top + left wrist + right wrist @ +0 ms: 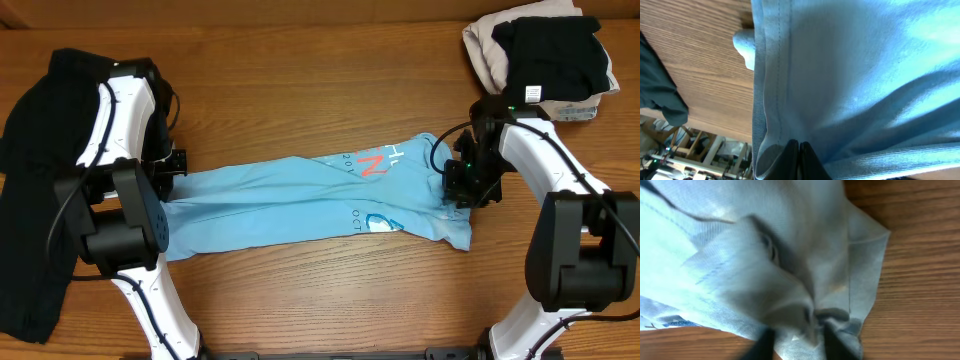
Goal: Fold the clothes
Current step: 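Fold the top half down toward the bottom hem with both grippers, then grasp the strip's left end with the left gripper and lift it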
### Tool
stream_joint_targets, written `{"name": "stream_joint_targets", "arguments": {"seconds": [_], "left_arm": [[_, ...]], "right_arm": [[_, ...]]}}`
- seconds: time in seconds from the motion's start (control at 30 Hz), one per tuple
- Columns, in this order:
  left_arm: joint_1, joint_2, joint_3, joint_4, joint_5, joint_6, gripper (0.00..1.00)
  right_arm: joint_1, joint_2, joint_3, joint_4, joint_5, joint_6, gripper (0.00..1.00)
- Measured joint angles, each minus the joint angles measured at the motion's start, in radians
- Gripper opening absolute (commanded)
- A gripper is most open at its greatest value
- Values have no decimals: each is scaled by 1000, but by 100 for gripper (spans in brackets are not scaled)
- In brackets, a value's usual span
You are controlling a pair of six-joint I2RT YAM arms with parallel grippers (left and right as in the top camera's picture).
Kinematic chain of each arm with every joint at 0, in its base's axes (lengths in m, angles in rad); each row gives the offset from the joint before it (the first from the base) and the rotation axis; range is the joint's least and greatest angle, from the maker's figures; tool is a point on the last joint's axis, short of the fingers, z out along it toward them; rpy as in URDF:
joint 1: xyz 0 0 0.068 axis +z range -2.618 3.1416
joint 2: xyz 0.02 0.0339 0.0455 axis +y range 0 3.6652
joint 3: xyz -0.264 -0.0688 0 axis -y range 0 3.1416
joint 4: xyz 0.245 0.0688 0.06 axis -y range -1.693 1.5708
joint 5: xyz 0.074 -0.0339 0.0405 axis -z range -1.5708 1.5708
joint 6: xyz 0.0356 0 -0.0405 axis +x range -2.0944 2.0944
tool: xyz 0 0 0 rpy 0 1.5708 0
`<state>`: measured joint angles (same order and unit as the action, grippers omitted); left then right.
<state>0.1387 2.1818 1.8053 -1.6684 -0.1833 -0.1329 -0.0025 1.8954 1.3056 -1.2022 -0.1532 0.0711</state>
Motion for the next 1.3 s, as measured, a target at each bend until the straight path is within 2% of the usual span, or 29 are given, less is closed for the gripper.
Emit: {"name": "stream_joint_targets", "arguments": {"seconds": [0.03, 0.1, 0.3, 0.43, 0.53, 0.63, 0.73, 0.77, 0.87, 0.97, 1.17, 1.3], "left_arm": [[0, 0, -5, -2, -2, -5, 51], [0, 0, -10, -13, -10, -7, 57], [0, -5, -11, -18, -12, -11, 59], [0, -77, -13, -4, 4, -11, 60], [0, -216, -16, 41, 39, -9, 62], [0, -417, -15, 104, 122, 9, 69], [0, -616, -31, 169, 185, 30, 82], [0, -677, -48, 188, 200, 38, 83], [-1, -844, -169, 259, 235, 78, 89], [2, -928, -334, 342, 256, 114, 94], [76, -895, -675, 574, 270, 167, 94], [149, -840, -779, 720, 274, 179, 96]], "right_arm": [[-3, 0, 0, 3, 0, -3, 58], [-17, 0, 0, 9, 0, 1, 60], [-47, 0, 8, 1, -11, 7, 61], [-50, -2, 67, -12, -55, 6, 69], [-49, -40, 112, -19, -85, 0, 75], [-47, -132, 135, -38, -111, -6, 78], [-33, -229, 146, -56, -130, -9, 81], [-24, -253, 149, -58, -133, -11, 81], [12, -294, 153, -63, -140, -17, 83], [46, -294, 153, -57, -146, -19, 85], [85, -294, 153, -41, -117, -20, 87], [85, -294, 153, -47, -78, -20, 89]]}}
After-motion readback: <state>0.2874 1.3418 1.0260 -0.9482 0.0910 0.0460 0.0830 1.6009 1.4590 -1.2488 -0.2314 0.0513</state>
